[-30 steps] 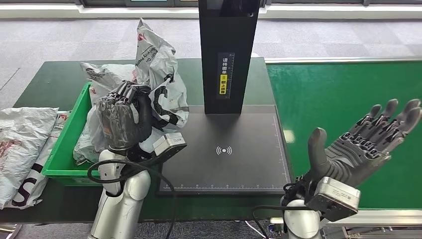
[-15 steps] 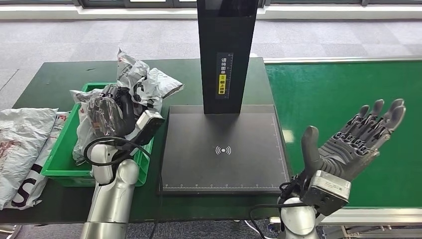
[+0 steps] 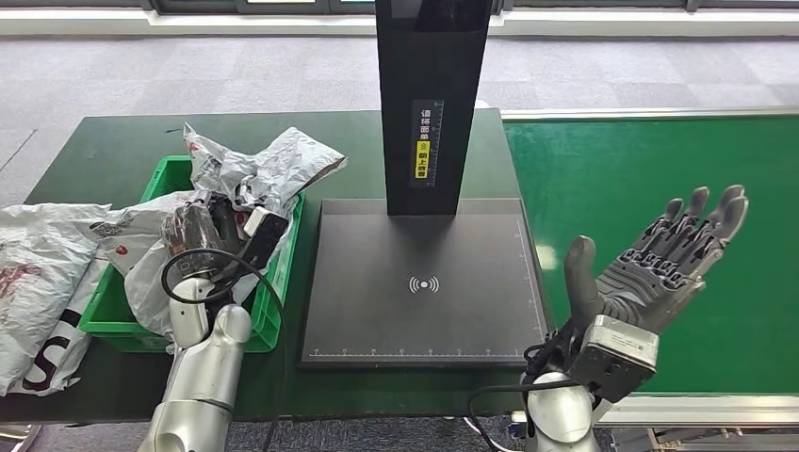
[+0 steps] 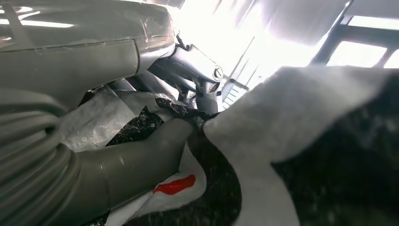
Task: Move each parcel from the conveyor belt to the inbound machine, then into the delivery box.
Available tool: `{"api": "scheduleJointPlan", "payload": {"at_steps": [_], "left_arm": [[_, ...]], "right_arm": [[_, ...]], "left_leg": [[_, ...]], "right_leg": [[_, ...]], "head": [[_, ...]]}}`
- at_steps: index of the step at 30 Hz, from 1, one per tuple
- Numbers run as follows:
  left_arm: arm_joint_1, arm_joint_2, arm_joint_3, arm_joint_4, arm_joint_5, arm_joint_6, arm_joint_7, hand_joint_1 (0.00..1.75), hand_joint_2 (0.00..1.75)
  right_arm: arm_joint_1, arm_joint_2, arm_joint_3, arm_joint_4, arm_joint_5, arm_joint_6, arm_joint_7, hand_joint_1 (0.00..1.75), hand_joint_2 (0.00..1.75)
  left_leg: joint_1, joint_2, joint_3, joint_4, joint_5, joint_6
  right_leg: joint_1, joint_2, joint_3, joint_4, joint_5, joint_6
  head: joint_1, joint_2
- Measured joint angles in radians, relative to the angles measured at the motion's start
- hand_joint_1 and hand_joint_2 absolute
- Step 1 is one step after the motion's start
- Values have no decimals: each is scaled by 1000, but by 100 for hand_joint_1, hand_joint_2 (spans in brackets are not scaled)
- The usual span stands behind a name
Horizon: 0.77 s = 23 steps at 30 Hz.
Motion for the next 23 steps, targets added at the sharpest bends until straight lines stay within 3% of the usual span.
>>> {"api": "scheduleJointPlan", "payload": {"at_steps": [9,10,13,15,19,23], "left_arm": [[0,11,0,34,-43,0,56,175,175],[0,11,0,36,-43,0,57,140,175],[0,14,0,41,-44,0,68,10,175],[0,16,3,40,-41,0,74,0,175],[3,16,26,15,-7,0,35,0,0],[5,8,57,-21,46,0,-40,0,0]], "right_arm": [[0,-2,12,2,0,0,10,0,175],[0,-2,12,2,0,0,10,0,175],[0,-2,12,3,-2,0,10,0,175],[0,-2,13,6,-5,0,11,0,175],[0,-2,13,14,-10,0,11,0,175],[0,-2,14,19,-11,0,10,0,175]], "left_leg": [[0,0,0,0,0,0],[0,0,0,0,0,0],[0,0,0,0,0,0],[0,0,0,0,0,0],[0,0,0,0,0,0],[0,0,0,0,0,0]], "right_leg": [[0,0,0,0,0,0],[0,0,0,0,0,0],[0,0,0,0,0,0],[0,0,0,0,0,0],[0,0,0,0,0,0],[0,0,0,0,0,0]], "head": [[0,0],[0,0],[0,0],[0,0],[0,0],[0,0]]}}
